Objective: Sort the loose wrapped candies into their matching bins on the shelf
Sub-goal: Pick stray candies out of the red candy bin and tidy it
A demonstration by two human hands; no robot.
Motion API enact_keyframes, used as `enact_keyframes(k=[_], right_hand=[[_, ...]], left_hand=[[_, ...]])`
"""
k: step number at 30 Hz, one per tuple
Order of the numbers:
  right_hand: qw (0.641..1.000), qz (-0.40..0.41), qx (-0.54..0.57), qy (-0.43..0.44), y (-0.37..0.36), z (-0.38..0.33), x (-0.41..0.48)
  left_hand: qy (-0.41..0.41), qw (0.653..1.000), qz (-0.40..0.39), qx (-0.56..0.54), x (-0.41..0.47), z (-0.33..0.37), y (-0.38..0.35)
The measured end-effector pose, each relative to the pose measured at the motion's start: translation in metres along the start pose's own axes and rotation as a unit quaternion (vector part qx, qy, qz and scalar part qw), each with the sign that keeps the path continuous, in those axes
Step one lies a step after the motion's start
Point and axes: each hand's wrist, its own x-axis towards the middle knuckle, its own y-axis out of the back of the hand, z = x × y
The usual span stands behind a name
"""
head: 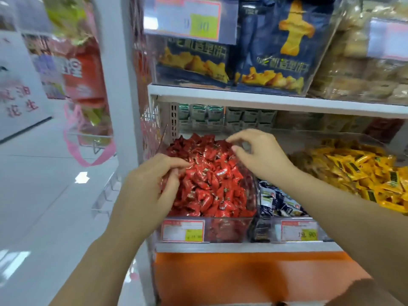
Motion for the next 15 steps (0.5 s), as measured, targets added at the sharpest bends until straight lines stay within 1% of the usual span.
enact_keyframes(k=[3,6,11,15], right_hand=[[0.997,-0.063,0.028,0.047,-0.031,-0.031,0.026],[0.986,-0.152,-0.002,0.076,-0.063,-0.050,0.052],[0.966,-0.238,-0.066,0.074,-0.105,-0.059,0.089],[0.944,-0.296,-0.132,0.065,-0.130,-0.054,0.108]], left_hand=[[0.003,0.999,0.037,0.016,-0.008,-0.011,0.021],[0.013,0.997,0.065,0.028,-0.013,-0.023,0.038],[0.037,0.993,0.110,0.039,-0.011,-0.038,0.054],[0.042,0.991,0.121,0.025,-0.006,-0.045,0.060]])
